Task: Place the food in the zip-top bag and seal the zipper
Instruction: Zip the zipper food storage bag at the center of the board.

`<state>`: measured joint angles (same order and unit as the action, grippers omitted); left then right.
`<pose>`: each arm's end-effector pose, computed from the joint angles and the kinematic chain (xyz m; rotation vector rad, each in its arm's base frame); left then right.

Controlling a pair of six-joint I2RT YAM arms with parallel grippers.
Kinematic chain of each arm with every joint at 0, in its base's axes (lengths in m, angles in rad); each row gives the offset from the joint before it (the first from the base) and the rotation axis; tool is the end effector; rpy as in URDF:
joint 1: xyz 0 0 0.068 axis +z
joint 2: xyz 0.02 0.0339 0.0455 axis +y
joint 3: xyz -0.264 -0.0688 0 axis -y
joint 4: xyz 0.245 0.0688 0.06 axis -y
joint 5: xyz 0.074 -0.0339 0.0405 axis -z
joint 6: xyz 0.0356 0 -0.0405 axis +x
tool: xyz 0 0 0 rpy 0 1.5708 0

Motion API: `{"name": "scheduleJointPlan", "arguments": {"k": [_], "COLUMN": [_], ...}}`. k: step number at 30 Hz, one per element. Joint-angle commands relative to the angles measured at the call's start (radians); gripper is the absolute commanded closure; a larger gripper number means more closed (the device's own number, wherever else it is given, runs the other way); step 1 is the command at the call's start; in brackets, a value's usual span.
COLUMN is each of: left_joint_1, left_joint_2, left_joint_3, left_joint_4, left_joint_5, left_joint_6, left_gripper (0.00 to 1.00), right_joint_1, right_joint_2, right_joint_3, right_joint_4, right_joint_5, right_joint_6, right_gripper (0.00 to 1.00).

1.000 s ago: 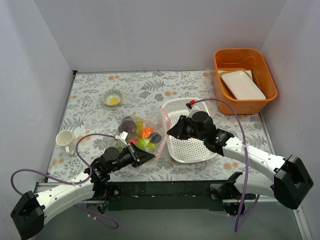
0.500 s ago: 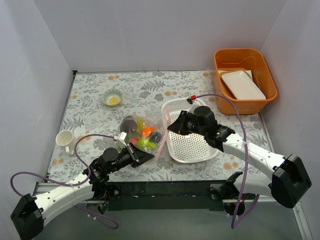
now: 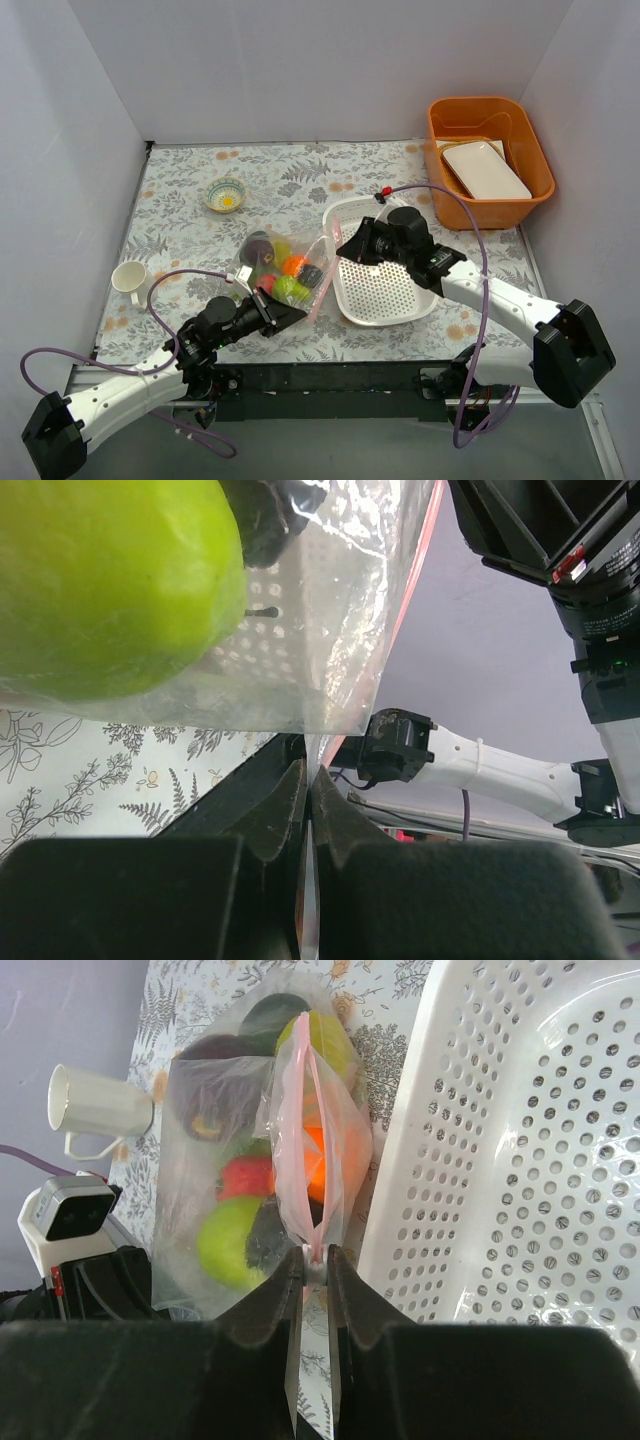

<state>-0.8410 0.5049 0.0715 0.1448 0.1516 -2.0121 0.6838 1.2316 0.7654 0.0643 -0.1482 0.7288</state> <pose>0.0901 -0.1088 0.1617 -1.2486 2.1362 -1.8513 0.2126 0.1800 0.2632 -0.0565 2.1272 1.0326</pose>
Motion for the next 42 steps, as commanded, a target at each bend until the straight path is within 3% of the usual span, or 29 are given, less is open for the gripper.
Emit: {"name": "scheduleJointPlan", "arguments": {"k": [1, 42], "left_joint_1": [-0.007, -0.007], "left_joint_2": [-0.003, -0.081], "left_joint_3": [-0.026, -0.056], "left_joint_4": [-0.068, -0.126], "left_joint_5": [0.017, 0.022], "left_joint_6": [-0.117, -0.131], "left_gripper": [1.00, 1.00], "right_joint_1": [-0.035, -0.101], "right_joint_2": [0.017, 0.115], "right_joint_3": [0.072, 0.132], "right_joint_4": [0.107, 0.192], "right_joint_5": [0.052, 0.027], "right_joint_6": [-0.032, -0.057], "right_gripper": [0.90, 0.91]}}
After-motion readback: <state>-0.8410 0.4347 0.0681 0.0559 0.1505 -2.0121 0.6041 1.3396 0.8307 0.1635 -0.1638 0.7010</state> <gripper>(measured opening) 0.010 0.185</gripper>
